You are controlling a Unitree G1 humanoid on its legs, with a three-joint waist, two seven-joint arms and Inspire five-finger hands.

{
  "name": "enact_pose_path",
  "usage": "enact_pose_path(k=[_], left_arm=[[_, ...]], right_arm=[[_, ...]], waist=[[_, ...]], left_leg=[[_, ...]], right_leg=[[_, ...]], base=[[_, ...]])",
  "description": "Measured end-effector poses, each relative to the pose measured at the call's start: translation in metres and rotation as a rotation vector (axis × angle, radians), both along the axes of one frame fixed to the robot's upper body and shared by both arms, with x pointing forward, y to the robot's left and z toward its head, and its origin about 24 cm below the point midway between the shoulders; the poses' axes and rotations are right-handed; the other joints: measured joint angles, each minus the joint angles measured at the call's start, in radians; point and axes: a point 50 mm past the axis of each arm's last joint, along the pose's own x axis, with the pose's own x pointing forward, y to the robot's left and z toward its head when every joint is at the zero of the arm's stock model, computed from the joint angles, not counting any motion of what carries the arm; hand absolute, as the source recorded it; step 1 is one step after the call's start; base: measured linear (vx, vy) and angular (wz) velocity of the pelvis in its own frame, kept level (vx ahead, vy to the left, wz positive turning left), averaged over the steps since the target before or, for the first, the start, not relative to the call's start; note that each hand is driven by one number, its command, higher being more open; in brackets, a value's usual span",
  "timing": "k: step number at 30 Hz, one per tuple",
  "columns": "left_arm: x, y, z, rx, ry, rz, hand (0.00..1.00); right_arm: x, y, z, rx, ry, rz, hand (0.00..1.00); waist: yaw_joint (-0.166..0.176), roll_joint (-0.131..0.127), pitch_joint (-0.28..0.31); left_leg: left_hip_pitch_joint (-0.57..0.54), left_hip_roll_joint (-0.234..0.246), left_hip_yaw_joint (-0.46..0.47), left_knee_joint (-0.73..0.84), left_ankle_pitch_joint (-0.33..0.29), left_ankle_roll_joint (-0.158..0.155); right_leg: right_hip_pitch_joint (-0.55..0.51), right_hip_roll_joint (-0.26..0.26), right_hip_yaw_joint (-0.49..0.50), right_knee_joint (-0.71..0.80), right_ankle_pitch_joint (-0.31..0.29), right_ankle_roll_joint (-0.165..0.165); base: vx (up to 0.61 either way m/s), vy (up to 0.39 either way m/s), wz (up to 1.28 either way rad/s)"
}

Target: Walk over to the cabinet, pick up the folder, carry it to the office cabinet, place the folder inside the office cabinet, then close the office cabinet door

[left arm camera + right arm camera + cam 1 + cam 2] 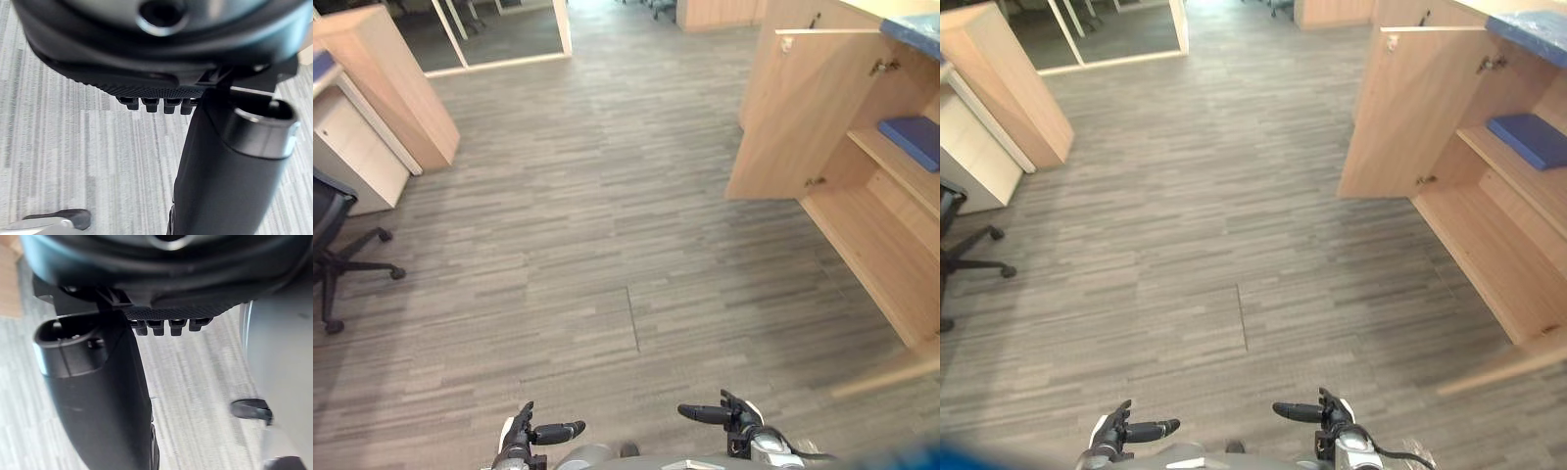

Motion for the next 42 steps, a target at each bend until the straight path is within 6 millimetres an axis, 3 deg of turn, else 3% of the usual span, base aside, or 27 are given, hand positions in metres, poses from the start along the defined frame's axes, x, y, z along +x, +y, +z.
enact_pose_path(k=[1, 3, 5, 7, 9, 10, 11, 13, 15, 17, 20, 21, 23, 24, 25, 26, 27, 30, 31, 33, 34, 35, 36, 37, 38, 39, 42], left_arm=[[-0.002, -0.002, -0.001, -0.004, 0.006, -0.009, 1.00], [-0.007, -0.010, -0.003, -0.002, 0.035, -0.104, 1.00], [-0.010, -0.015, -0.005, -0.011, 0.051, -0.165, 1.00], [-0.010, -0.018, -0.005, -0.015, 0.053, -0.206, 1.00], [-0.008, -0.013, -0.004, 0.001, 0.054, -0.231, 1.00], [-0.008, -0.011, -0.004, 0.009, 0.059, -0.238, 1.00], [-0.012, -0.015, -0.006, 0.004, 0.077, -0.248, 1.00], [-0.012, -0.020, -0.006, 0.001, 0.079, -0.271, 1.00], [-0.008, -0.023, -0.007, 0.006, 0.083, -0.308, 1.00], [-0.008, -0.024, -0.007, 0.005, 0.084, -0.311, 1.00], [-0.013, -0.021, -0.008, -0.012, 0.083, -0.224, 1.00], [-0.017, -0.018, -0.008, -0.030, 0.074, -0.130, 1.00], [-0.025, -0.018, -0.008, -0.066, 0.047, 0.009, 1.00], [-0.027, -0.018, -0.007, -0.071, 0.028, 0.050, 1.00], [-0.026, -0.016, -0.006, -0.070, 0.015, 0.064, 1.00], [-0.025, -0.016, -0.005, -0.075, -0.004, 0.096, 1.00], [-0.023, -0.016, -0.004, -0.072, -0.019, 0.113, 1.00], [-0.017, -0.015, 0.000, -0.063, -0.070, 0.115, 1.00], [-0.016, -0.014, 0.000, -0.059, -0.076, 0.113, 1.00], [-0.015, -0.012, 0.001, -0.053, -0.078, 0.111, 1.00], [-0.016, -0.012, 0.001, -0.053, -0.077, 0.116, 1.00], [-0.017, -0.011, 0.000, -0.056, -0.075, 0.138, 1.00], [-0.021, -0.009, -0.001, -0.060, -0.066, 0.171, 1.00], [-0.025, -0.008, -0.002, -0.057, -0.054, 0.189, 1.00], [-0.033, 0.000, -0.003, -0.038, -0.024, 0.228, 1.00], [-0.041, 0.005, -0.004, -0.024, 0.002, 0.262, 1.00], [-0.053, 0.011, -0.006, -0.007, 0.061, 0.293, 1.00]], right_arm=[[0.002, -0.002, 0.001, -0.006, -0.004, 0.000, 1.00], [0.009, -0.007, 0.004, -0.011, -0.039, -0.040, 1.00], [0.014, -0.008, 0.007, -0.011, -0.065, -0.052, 1.00], [0.022, -0.006, 0.010, -0.013, -0.085, -0.051, 1.00], [0.031, 0.003, 0.012, -0.006, -0.111, -0.054, 1.00], [0.033, 0.005, 0.013, -0.004, -0.115, -0.055, 1.00], [0.031, 0.002, 0.012, -0.017, -0.109, -0.058, 1.00], [0.030, 0.000, 0.012, -0.025, -0.113, -0.069, 1.00], [0.028, -0.002, 0.011, -0.034, -0.106, -0.068, 1.00], [0.009, -0.007, 0.005, -0.034, -0.060, -0.106, 1.00], [-0.015, -0.019, -0.002, -0.002, -0.014, -0.283, 1.00], [-0.022, -0.021, -0.003, 0.004, -0.001, -0.318, 1.00], [-0.033, -0.028, -0.005, -0.003, 0.025, -0.342, 1.00], [-0.042, -0.033, -0.006, -0.017, 0.052, -0.351, 1.00], [-0.046, -0.034, -0.007, -0.020, 0.071, -0.354, 1.00], [-0.054, -0.035, -0.009, -0.023, 0.101, -0.359, 1.00], [-0.060, -0.035, -0.010, -0.024, 0.121, -0.363, 1.00], [-0.071, -0.034, -0.013, -0.031, 0.171, -0.384, 1.00], [-0.071, -0.033, -0.013, -0.029, 0.170, -0.387, 1.00], [-0.068, -0.031, -0.013, -0.021, 0.154, -0.381, 1.00], [-0.067, -0.030, -0.013, -0.026, 0.151, -0.364, 1.00], [-0.067, -0.030, -0.013, -0.030, 0.151, -0.349, 1.00], [-0.071, -0.029, -0.014, -0.031, 0.162, -0.335, 1.00], [-0.072, -0.028, -0.014, -0.027, 0.166, -0.335, 1.00], [-0.074, -0.022, -0.016, -0.009, 0.173, -0.336, 1.00], [-0.075, -0.015, -0.017, 0.012, 0.175, -0.333, 1.00], [-0.080, -0.010, -0.019, 0.041, 0.187, -0.358, 1.00]], waist=[[0.000, 0.011, 0.005], [-0.015, 0.052, 0.027], [-0.023, 0.072, 0.037], [-0.028, 0.083, 0.044], [-0.029, 0.062, 0.058], [-0.030, 0.051, 0.066], [-0.027, 0.077, 0.065], [-0.031, 0.089, 0.064], [-0.051, 0.100, 0.061], [-0.074, 0.104, 0.058], [-0.079, 0.109, 0.035], [-0.079, 0.112, 0.031], [-0.072, 0.112, 0.031], [-0.064, 0.116, 0.026], [-0.059, 0.113, 0.025], [-0.048, 0.109, 0.025], [-0.041, 0.106, 0.025], [-0.019, 0.099, 0.029], [-0.020, 0.097, 0.030], [-0.021, 0.089, 0.026], [-0.021, 0.087, 0.025], [-0.021, 0.085, 0.022], [-0.017, 0.076, 0.003], [-0.016, 0.073, -0.014], [-0.016, 0.033, -0.047], [-0.014, 0.011, -0.073], [-0.004, -0.015, -0.107]], left_leg=[[0.035, 0.003, -0.011, -0.016, 0.000, 0.003], [0.126, 0.040, -0.041, -0.037, -0.001, 0.005], [0.159, 0.077, -0.052, -0.038, -0.005, 0.010], [0.170, 0.113, -0.059, -0.043, -0.025, 0.008], [0.202, 0.142, -0.058, -0.081, -0.071, -0.043], [0.223, 0.144, -0.059, -0.091, -0.082, -0.054], [0.242, 0.182, -0.056, -0.099, -0.091, -0.068], [0.243, 0.198, -0.044, -0.087, -0.091, -0.070], [0.244, 0.220, -0.043, -0.053, -0.092, -0.094], [0.236, 0.255, -0.042, 0.052, -0.091, -0.133], [0.127, 0.296, -0.038, 0.332, -0.058, -0.203], [0.052, 0.322, -0.039, 0.513, 0.004, -0.286], [-0.043, 0.354, -0.041, 0.747, 0.165, -0.312], [-0.089, 0.369, -0.028, 0.870, 0.109, -0.307], [-0.106, 0.372, -0.011, 0.905, 0.075, -0.289], [-0.150, 0.370, 0.025, 0.939, 0.010, -0.225], [-0.205, 0.360, 0.038, 0.934, -0.042, -0.190], [-0.299, 0.325, -0.014, 0.713, -0.124, -0.183], [-0.305, 0.313, -0.045, 0.636, -0.125, -0.184], [-0.316, 0.288, -0.174, 0.298, -0.094, -0.182], [-0.320, 0.288, -0.199, 0.232, -0.076, -0.184], [-0.325, 0.288, -0.224, 0.136, -0.036, -0.187], [-0.323, 0.276, -0.199, 0.140, 0.083, -0.238], [-0.323, 0.263, -0.188, 0.148, 0.128, -0.238], [-0.325, 0.231, -0.149, 0.183, 0.080, -0.218], [-0.321, 0.214, -0.114, 0.218, 0.053, -0.194], [-0.243, 0.179, -0.043, 0.188, 0.025, -0.156]], right_leg=[[-0.003, 0.004, -0.049, 0.032, -0.026, 0.010], [-0.009, 0.074, -0.196, 0.018, -0.166, 0.118], [-0.039, 0.145, -0.257, -0.092, -0.236, 0.170], [-0.091, 0.209, -0.295, -0.270, -0.256, 0.203], [-0.152, 0.261, -0.323, -0.516, -0.201, 0.227], [-0.151, 0.266, -0.320, -0.548, -0.119, 0.194], [-0.136, 0.308, -0.335, -0.553, -0.118, 0.161], [-0.136, 0.331, -0.331, -0.545, -0.151, 0.148], [-0.116, 0.362, -0.334, -0.554, -0.172, 0.141], [-0.043, 0.418, -0.342, -0.624, -0.183, 0.144], [0.035, 0.496, -0.335, -0.743, -0.185, 0.158], [0.077, 0.531, -0.326, -0.801, -0.175, 0.150], [0.150, 0.591, -0.266, -0.878, -0.159, 0.122], [0.187, 0.613, -0.221, -0.898, -0.160, 0.099], [0.204, 0.618, -0.190, -0.904, -0.164, 0.094], [0.233, 0.620, -0.128, -0.919, -0.169, 0.089], [0.255, 0.617, -0.062, -0.935, -0.170, 0.091], [0.303, 0.583, 0.091, -0.947, -0.179, 0.124], [0.314, 0.571, 0.117, -0.952, -0.185, 0.133], [0.337, 0.521, 0.201, -0.962, -0.232, 0.175], [0.346, 0.508, 0.219, -0.962, -0.247, 0.188], [0.362, 0.480, 0.243, -0.955, -0.280, 0.219], [0.372, 0.443, 0.259, -0.941, -0.303, 0.250], [0.372, 0.428, 0.263, -0.936, -0.304, 0.253], [0.356, 0.385, 0.269, -0.917, -0.284, 0.237], [0.334, 0.357, 0.286, -0.876, -0.257, 0.240], [0.253, 0.312, 0.364, -0.693, -0.204, 0.242]], base=[[0.32, 0.078, 0.21], [0.25, -0.011, 0.21], [0.18, -0.144, 0.17], [0.15, -0.189, 0.17], [0.15, -0.249, 0.12], [0.26, -0.323, -0.10], [0.19, -0.214, -0.17], [0.25, -0.235, -0.31], [0.26, -0.213, -0.23], [0.28, -0.199, -0.14], [0.27, -0.158, -0.33], [0.26, -0.048, -0.56], [0.37, -0.015, -0.93], [0.36, 0.041, -1.05], [0.46, 0.075, -1.34], [0.38, 0.092, -1.52], [0.35, 0.110, -1.58], [0.33, 0.204, -1.67], [0.33, 0.283, -1.46], [0.40, 0.362, -1.14], [0.49, 0.459, -0.79], [0.43, 0.412, -0.61], [0.36, 0.341, -0.57], [0.48, 0.428, -0.57], [0.58, 0.501, -0.57], [0.57, 0.488, -0.59], [0.39, 0.326, -0.71]])
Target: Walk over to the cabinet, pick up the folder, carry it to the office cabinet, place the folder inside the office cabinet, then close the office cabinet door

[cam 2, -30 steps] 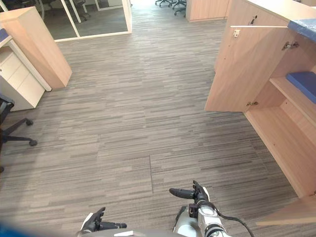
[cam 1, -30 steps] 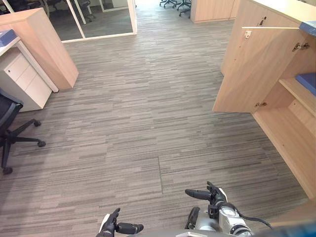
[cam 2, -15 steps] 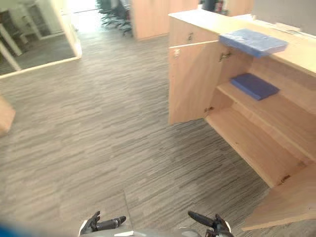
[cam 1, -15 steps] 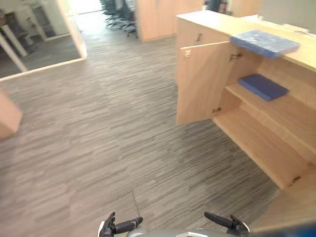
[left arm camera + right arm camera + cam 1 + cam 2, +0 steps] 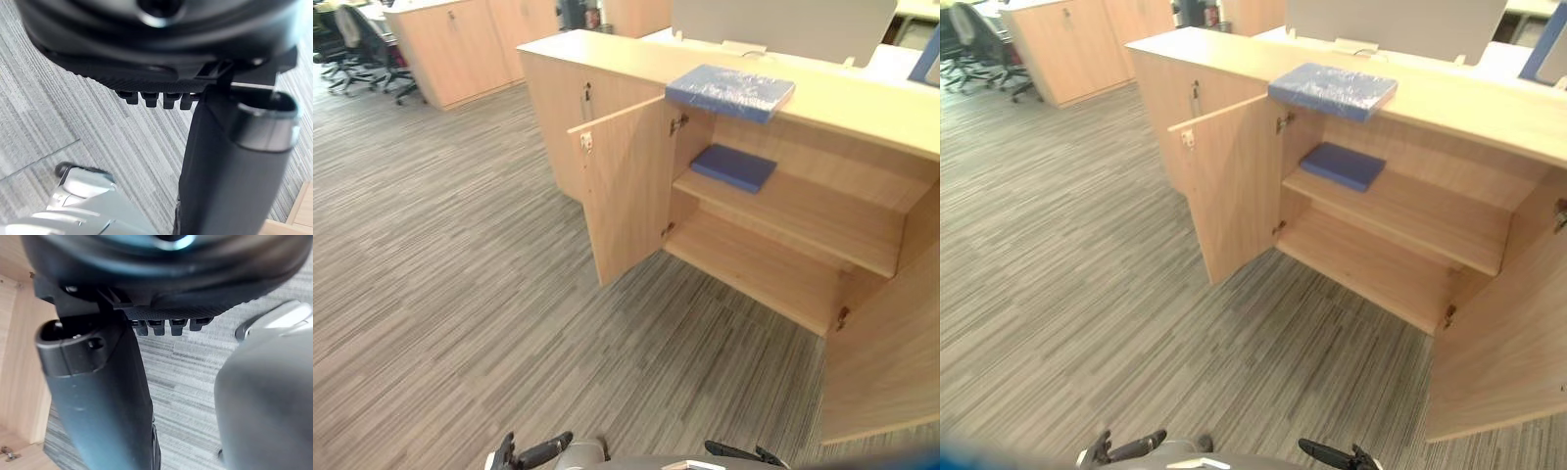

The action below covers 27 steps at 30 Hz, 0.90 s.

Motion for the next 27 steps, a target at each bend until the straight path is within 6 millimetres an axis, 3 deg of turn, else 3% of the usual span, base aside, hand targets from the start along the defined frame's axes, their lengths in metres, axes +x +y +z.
enact_pose_path(k=[1, 3, 4, 5, 7, 9, 10, 11, 13, 14, 15, 19, 21, 23, 24, 25, 27], left_arm=[[-0.006, 0.001, -0.001, 0.001, 0.021, 0.005, 1.00], [-0.010, 0.001, -0.001, -0.003, 0.033, 0.003, 1.00], [-0.013, 0.001, -0.001, -0.003, 0.041, 0.002, 1.00], [-0.016, 0.000, -0.002, -0.008, 0.048, 0.003, 1.00], [-0.018, -0.006, -0.003, -0.024, 0.059, -0.011, 1.00], [-0.012, -0.012, -0.004, -0.046, 0.050, -0.055, 1.00], [-0.008, -0.012, -0.004, -0.046, 0.040, -0.065, 1.00], [-0.006, -0.009, -0.003, -0.044, 0.038, -0.071, 1.00], [0.000, -0.014, -0.004, -0.056, 0.026, -0.080, 1.00], [0.003, -0.018, -0.004, -0.063, 0.015, -0.097, 1.00], [0.008, -0.018, -0.003, -0.063, 0.008, -0.120, 1.00], [0.022, -0.021, -0.001, -0.061, -0.044, -0.130, 1.00], [0.028, -0.020, 0.001, -0.056, -0.073, -0.119, 1.00], [0.030, -0.019, 0.003, -0.058, -0.102, -0.083, 1.00], [0.028, -0.020, 0.003, -0.061, -0.101, -0.069, 1.00], [0.020, -0.020, 0.002, -0.066, -0.082, -0.057, 1.00], [0.012, -0.021, 0.001, -0.077, -0.072, -0.025, 1.00]], right_arm=[[-0.002, -0.001, 0.000, 0.002, 0.002, -0.010, 1.00], [-0.007, -0.004, 0.000, 0.014, 0.003, -0.058, 1.00], [-0.011, -0.007, 0.000, 0.022, 0.007, -0.089, 1.00], [-0.011, -0.010, 0.000, 0.020, -0.005, -0.114, 1.00], [-0.004, -0.015, 0.003, -0.003, -0.029, -0.098, 1.00], [0.009, -0.019, 0.005, -0.022, -0.049, -0.029, 1.00], [0.014, -0.018, 0.006, -0.021, -0.059, -0.009, 1.00], [0.016, -0.012, 0.005, -0.015, -0.060, 0.010, 1.00], [0.016, -0.018, 0.006, -0.033, -0.065, 0.013, 1.00], [0.014, -0.019, 0.007, -0.044, -0.068, 0.005, 1.00], [0.015, -0.017, 0.007, -0.042, -0.075, 0.007, 1.00], [0.005, -0.015, 0.005, -0.044, -0.046, 0.045, 1.00], [-0.002, -0.013, 0.004, -0.036, -0.022, 0.043, 1.00], [-0.004, -0.015, 0.004, -0.042, -0.014, 0.056, 1.00], [-0.003, -0.016, 0.005, -0.047, -0.016, 0.073, 1.00], [-0.002, -0.017, 0.005, -0.052, -0.012, 0.090, 1.00], [0.001, -0.017, 0.005, -0.057, -0.014, 0.108, 1.00]], waist=[[0.001, -0.001, 0.000], [-0.003, -0.002, 0.000], [-0.015, -0.006, 0.006], [-0.021, -0.001, 0.009], [-0.026, 0.024, 0.026], [-0.025, 0.052, 0.054], [-0.025, 0.047, 0.069], [-0.022, 0.036, 0.068], [-0.020, 0.055, 0.087], [-0.022, 0.068, 0.090], [-0.027, 0.066, 0.089], [-0.036, 0.068, 0.078], [-0.036, 0.070, 0.070], [-0.024, 0.085, 0.062], [-0.020, 0.092, 0.062], [-0.016, 0.095, 0.064], [-0.010, 0.095, 0.062]], left_leg=[[0.076, -0.025, 0.016, -0.057, -0.001, 0.011], [0.172, -0.068, 0.051, -0.122, -0.016, 0.046], [0.254, -0.111, 0.079, -0.178, -0.025, 0.072], [0.283, -0.117, 0.084, -0.195, -0.026, 0.074], [0.352, -0.104, 0.112, -0.235, -0.027, 0.074], [0.399, -0.052, 0.134, -0.255, -0.029, 0.072], [0.400, -0.034, 0.134, -0.255, -0.047, 0.059], [0.393, -0.026, 0.142, -0.258, -0.075, 0.035], [0.397, -0.005, 0.123, -0.262, -0.081, 0.022], [0.400, 0.014, 0.104, -0.274, -0.077, 0.013], [0.405, 0.031, 0.103, -0.278, -0.073, 0.010], [0.395, 0.095, 0.062, -0.231, -0.073, 0.003], [0.327, 0.142, 0.046, -0.075, -0.097, -0.034], [0.164, 0.214, 0.043, 0.289, -0.117, -0.083], [0.126, 0.236, 0.035, 0.383, -0.101, -0.101], [0.070, 0.261, 0.013, 0.532, -0.046, -0.130], [0.017, 0.280, 0.017, 0.682, -0.070, -0.139]], right_leg=[[-0.059, -0.020, 0.018, 0.154, 0.045, -0.006], [-0.168, -0.076, -0.008, 0.393, 0.117, -0.074], [-0.265, -0.170, -0.124, 0.546, 0.164, -0.184], [-0.279, -0.193, -0.169, 0.569, 0.162, -0.187], [-0.283, -0.198, -0.263, 0.579, 0.073, -0.115], [-0.304, -0.123, -0.425, 0.482, -0.076, -0.036], [-0.323, -0.076, -0.466, 0.395, -0.088, -0.026], [-0.316, -0.034, -0.470, 0.290, -0.133, 0.013], [-0.278, 0.024, -0.465, 0.227, -0.148, 0.021], [-0.276, 0.054, -0.468, 0.216, -0.145, 0.001], [-0.274, 0.071, -0.481, 0.213, -0.150, -0.016], [-0.179, 0.132, -0.564, 0.093, -0.136, -0.043], [-0.095, 0.184, -0.606, -0.034, -0.094, -0.050], [-0.016, 0.264, -0.608, -0.176, -0.045, -0.070], [0.000, 0.283, -0.600, -0.194, -0.041, -0.076], [0.043, 0.308, -0.577, -0.223, -0.038, -0.084], [0.089, 0.320, -0.532, -0.250, -0.038, -0.091]], base=[[0.33, 0.289, -0.78], [0.30, 0.286, -0.70], [0.22, 0.219, -0.47], [0.21, 0.190, -0.59], [0.10, 0.041, -0.59], [0.10, -0.093, -0.70], [0.08, -0.224, -0.66], [0.07, -0.219, -0.60], [0.08, -0.169, -0.42], [0.15, -0.203, -0.16], [0.13, -0.176, -0.08], [0.18, -0.187, 0.41], [0.16, -0.179, 0.39], [0.16, -0.136, -0.04], [0.17, -0.049, -0.42], [0.25, 0.019, -0.60], [0.25, 0.065, -0.66]])
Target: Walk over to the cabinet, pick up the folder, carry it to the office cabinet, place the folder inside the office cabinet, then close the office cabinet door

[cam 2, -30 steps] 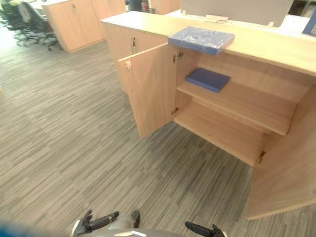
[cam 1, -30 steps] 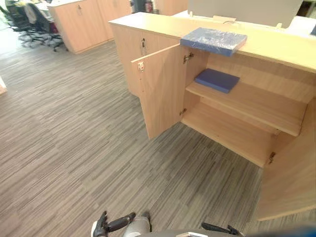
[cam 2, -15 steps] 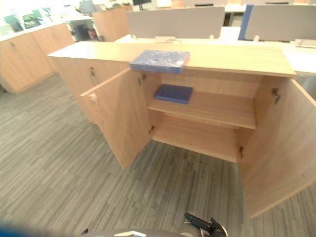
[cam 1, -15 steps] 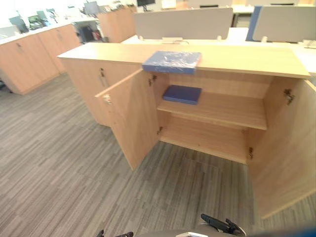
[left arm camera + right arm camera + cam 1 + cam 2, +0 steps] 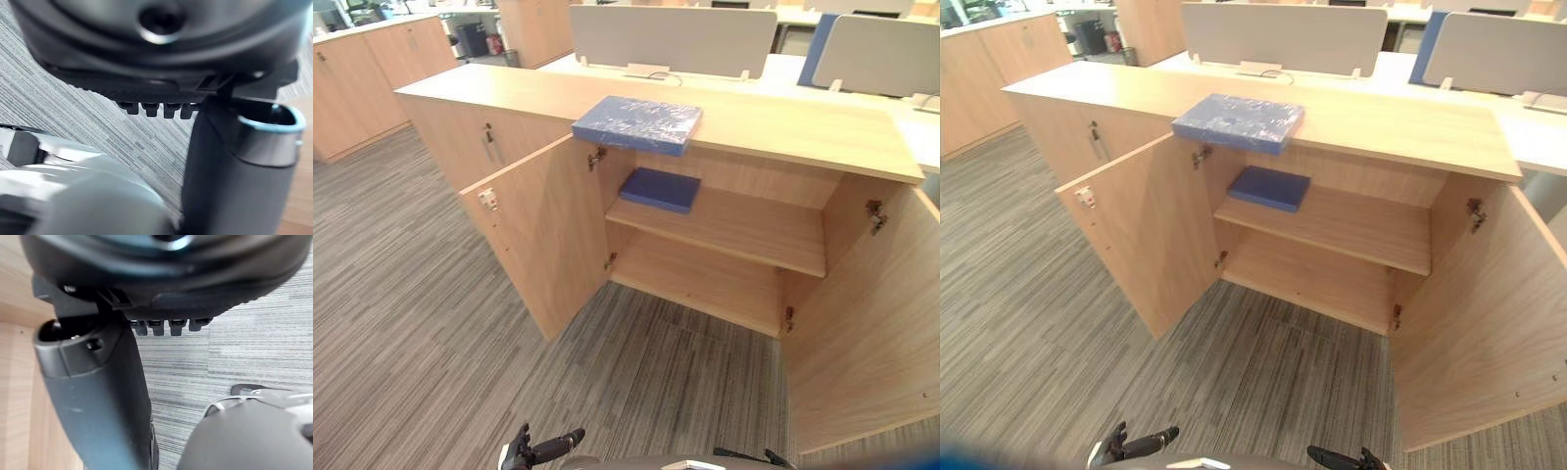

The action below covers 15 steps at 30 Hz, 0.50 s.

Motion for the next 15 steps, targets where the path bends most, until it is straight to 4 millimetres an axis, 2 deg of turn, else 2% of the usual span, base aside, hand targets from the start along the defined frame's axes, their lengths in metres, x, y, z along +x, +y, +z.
enact_pose_path(k=[1, 2, 4, 5, 6, 7, 8, 9, 10, 13, 15], left_arm=[[0.002, 0.000, 0.001, 0.000, -0.016, 0.003, 1.00], [0.005, 0.000, 0.002, -0.001, -0.030, -0.001, 1.00], [0.009, 0.001, 0.002, -0.001, -0.044, -0.009, 1.00], [0.015, 0.001, 0.003, 0.003, -0.058, -0.037, 1.00], [0.016, -0.001, 0.003, 0.003, -0.059, -0.053, 1.00], [0.016, -0.006, 0.002, -0.005, -0.057, -0.070, 1.00], [0.019, 0.002, 0.004, 0.011, -0.056, -0.071, 1.00], [0.022, 0.008, 0.005, 0.033, -0.062, -0.072, 1.00], [0.023, 0.010, 0.006, 0.039, -0.064, -0.071, 1.00], [0.016, 0.009, 0.002, 0.027, -0.015, -0.057, 1.00], [0.012, 0.009, 0.000, 0.024, 0.006, -0.047, 1.00]], right_arm=[[0.003, 0.000, 0.000, 0.000, -0.006, 0.003, 1.00], [0.011, 0.001, 0.001, 0.001, -0.020, 0.001, 1.00], [0.020, 0.004, 0.001, 0.014, -0.038, -0.011, 1.00], [0.024, 0.009, 0.001, 0.031, -0.052, -0.034, 1.00], [0.025, 0.009, 0.002, 0.031, -0.057, -0.035, 1.00], [0.028, 0.006, 0.003, 0.022, -0.070, -0.030, 1.00], [0.033, 0.015, 0.002, 0.038, -0.081, -0.017, 1.00], [0.034, 0.029, 0.001, 0.070, -0.084, -0.007, 1.00], [0.034, 0.035, 0.000, 0.087, -0.082, -0.005, 1.00], [0.034, 0.038, -0.001, 0.102, -0.082, 0.007, 1.00], [0.027, 0.037, -0.002, 0.102, -0.070, -0.004, 1.00]], waist=[[0.008, 0.000, 0.000], [0.022, -0.002, 0.002], [0.036, -0.012, 0.013], [0.045, -0.018, 0.021], [0.045, -0.010, 0.019], [0.046, 0.018, 0.016], [0.046, -0.002, 0.023], [0.041, -0.040, 0.021], [0.042, -0.050, 0.022], [0.049, -0.055, 0.018], [0.048, -0.055, 0.009]], left_leg=[[-0.022, -0.002, 0.018, 0.019, -0.023, 0.008], [-0.060, -0.011, 0.051, -0.010, -0.067, 0.046], [-0.087, -0.039, 0.058, -0.103, -0.101, 0.074], [-0.087, -0.075, 0.036, -0.314, -0.083, 0.091], [-0.081, -0.084, 0.015, -0.441, -0.042, 0.103], [-0.072, -0.086, -0.036, -0.615, 0.105, 0.121], [-0.056, -0.121, -0.038, -0.630, 0.122, 0.072], [-0.053, -0.153, -0.039, -0.663, 0.131, 0.079], [-0.053, -0.164, -0.039, -0.667, 0.132, 0.080], [-0.009, -0.198, -0.039, -0.750, 0.159, 0.099], [0.045, -0.220, -0.038, -0.854, 0.204, 0.108]], right_leg=[[0.015, -0.005, 0.028, -0.010, 0.000, -0.001], [0.023, -0.026, 0.077, -0.015, 0.003, 0.001], [0.032, -0.062, 0.121, -0.013, 0.005, 0.003], [0.045, -0.098, 0.148, -0.009, 0.010, 0.024], [0.046, -0.102, 0.151, -0.007, 0.009, 0.035], [0.051, -0.093, 0.159, -0.010, 0.003, 0.058], [0.061, -0.126, 0.172, -0.023, -0.018, 0.091], [0.056, -0.148, 0.170, -0.041, -0.014, 0.084], [0.058, -0.157, 0.169, -0.048, -0.004, 0.088], [0.065, -0.186, 0.160, -0.049, 0.052, 0.120], [0.067, -0.209, 0.157, -0.040, 0.074, 0.135]], base=[[0.24, 0.158, -0.90], [0.24, 0.179, -0.98], [0.23, 0.213, -0.96], [0.23, 0.235, -0.80], [0.28, 0.293, -0.61], [0.26, 0.225, -0.31], [0.25, 0.196, -0.01], [0.22, 0.141, 0.14], [0.16, 0.117, 0.35], [0.14, 0.125, 0.18], [0.11, 0.052, 0.10]])
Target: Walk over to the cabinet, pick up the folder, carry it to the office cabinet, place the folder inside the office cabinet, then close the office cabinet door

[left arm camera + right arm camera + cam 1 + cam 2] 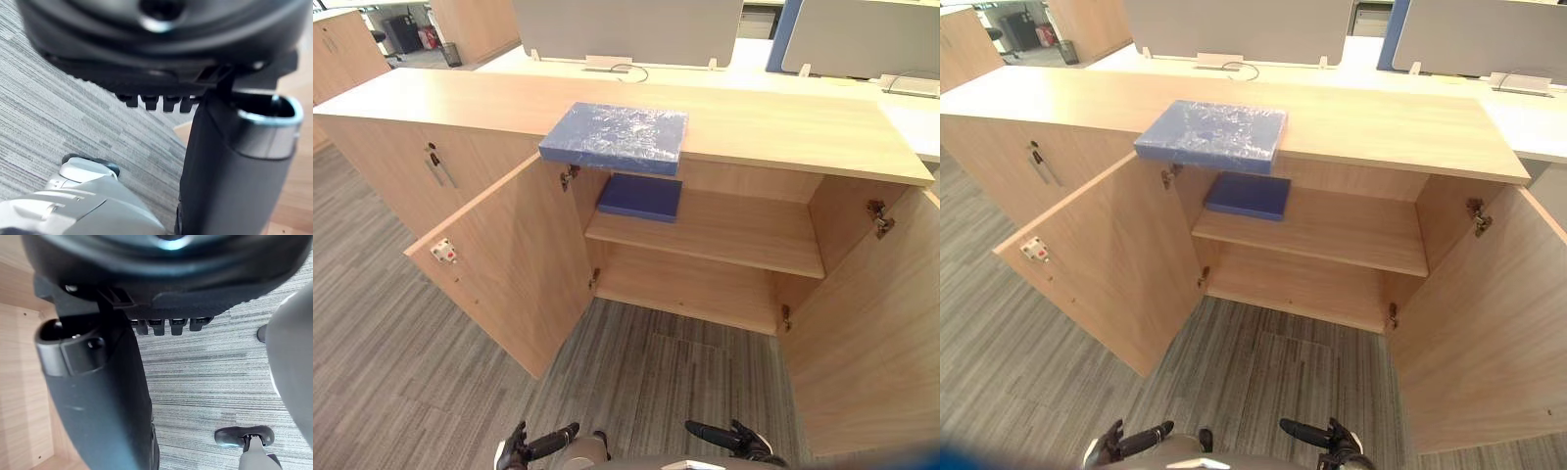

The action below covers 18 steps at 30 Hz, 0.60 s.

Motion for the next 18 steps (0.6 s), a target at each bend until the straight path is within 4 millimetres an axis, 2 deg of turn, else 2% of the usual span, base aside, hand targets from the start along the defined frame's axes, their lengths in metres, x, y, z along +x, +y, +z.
enact_pose_path(k=[3, 6, 8, 9, 10, 11, 12, 13, 14, 15, 16, 17, 18], left_arm=[[-0.001, -0.004, -0.001, -0.002, 0.013, -0.028, 1.00], [-0.001, -0.009, -0.002, -0.009, 0.019, -0.053, 1.00], [-0.001, -0.005, -0.001, 0.012, 0.028, -0.107, 1.00], [0.000, -0.003, -0.001, 0.026, 0.035, -0.148, 1.00], [0.000, -0.003, -0.001, 0.029, 0.037, -0.161, 1.00], [0.000, -0.004, -0.001, 0.032, 0.040, -0.185, 1.00], [0.000, -0.004, -0.001, 0.032, 0.044, -0.203, 1.00], [0.001, -0.005, -0.001, 0.031, 0.046, -0.210, 1.00], [0.002, -0.008, -0.002, 0.025, 0.052, -0.233, 1.00], [0.005, -0.010, -0.002, 0.018, 0.049, -0.246, 1.00], [0.005, -0.010, -0.002, 0.017, 0.047, -0.247, 1.00], [0.005, -0.007, -0.002, 0.020, 0.046, -0.242, 1.00], [0.005, 0.000, 0.000, 0.036, 0.046, -0.242, 1.00]], right_arm=[[-0.004, -0.007, 0.000, -0.007, 0.009, -0.024, 1.00], [-0.001, -0.014, 0.001, -0.027, 0.007, -0.012, 1.00], [0.005, -0.015, 0.004, -0.044, -0.019, 0.026, 1.00], [0.006, -0.015, 0.004, -0.047, -0.024, 0.026, 1.00], [0.006, -0.016, 0.004, -0.051, -0.024, 0.028, 1.00], [0.010, -0.019, 0.006, -0.066, -0.030, 0.036, 1.00], [0.015, -0.020, 0.006, -0.073, -0.035, 0.045, 1.00], [0.018, -0.019, 0.007, -0.073, -0.040, 0.050, 1.00], [0.023, -0.018, 0.008, -0.075, -0.055, 0.054, 1.00], [0.028, -0.016, 0.009, -0.076, -0.072, 0.066, 1.00], [0.031, -0.015, 0.010, -0.075, -0.077, 0.077, 1.00], [0.031, -0.011, 0.009, -0.070, -0.075, 0.096, 1.00], [0.027, -0.004, 0.007, -0.045, -0.064, 0.088, 1.00]], waist=[[-0.004, 0.009, -0.013], [-0.002, 0.030, -0.020], [-0.002, 0.014, -0.022], [-0.003, 0.001, -0.026], [-0.004, 0.000, -0.031], [-0.006, 0.008, -0.034], [-0.009, 0.016, -0.032], [-0.015, 0.022, -0.028], [-0.028, 0.038, -0.018], [-0.034, 0.050, -0.009], [-0.037, 0.051, -0.003], [-0.039, 0.038, 0.007], [-0.041, 0.002, 0.010]], left_leg=[[0.065, -0.038, 0.017, -0.122, 0.048, 0.020], [0.125, -0.061, 0.062, -0.160, 0.037, 0.040], [0.171, -0.103, 0.102, -0.165, 0.013, 0.059], [0.198, -0.129, 0.127, -0.183, 0.008, 0.065], [0.211, -0.134, 0.135, -0.194, 0.008, 0.068], [0.232, -0.130, 0.152, -0.218, 0.009, 0.072], [0.235, -0.112, 0.163, -0.228, 0.008, 0.072], [0.235, -0.097, 0.163, -0.229, 0.001, 0.072], [0.235, -0.063, 0.156, -0.227, -0.010, 0.058], [0.237, -0.031, 0.149, -0.221, -0.019, 0.046], [0.243, -0.018, 0.143, -0.219, -0.025, 0.037], [0.253, -0.012, 0.121, -0.220, -0.031, 0.028], [0.266, -0.031, 0.099, -0.219, -0.034, 0.020]], right_leg=[[-0.020, -0.040, -0.001, 0.044, 0.004, 0.008], [-0.125, -0.102, 0.040, 0.287, -0.016, 0.034], [-0.235, -0.179, 0.054, 0.534, -0.012, 0.019], [-0.267, -0.235, 0.018, 0.612, -0.004, -0.004], [-0.272, -0.256, -0.011, 0.626, -0.003, -0.021], [-0.277, -0.278, -0.070, 0.632, -0.019, -0.024], [-0.297, -0.258, -0.101, 0.617, -0.072, -0.013], [-0.310, -0.235, -0.108, 0.605, -0.100, -0.009], [-0.342, -0.172, -0.107, 0.579, -0.143, -0.008], [-0.383, -0.105, -0.091, 0.554, -0.152, -0.008], [-0.396, -0.076, -0.081, 0.528, -0.151, -0.007], [-0.405, -0.039, -0.062, 0.440, -0.140, -0.001], [-0.399, -0.040, -0.049, 0.378, -0.081, -0.047]], base=[[0.14, 0.092, -0.07], [0.11, 0.182, -0.38], [0.09, 0.214, -0.54], [0.07, 0.161, -0.47], [0.09, 0.173, -0.56], [0.05, 0.103, -0.57], [0.05, 0.114, -0.52], [0.00, 0.039, -0.33], [-0.02, -0.052, -0.15], [-0.02, -0.090, -0.07], [-0.04, -0.145, 0.09], [-0.04, -0.195, 0.36], [-0.01, -0.222, 0.47]])
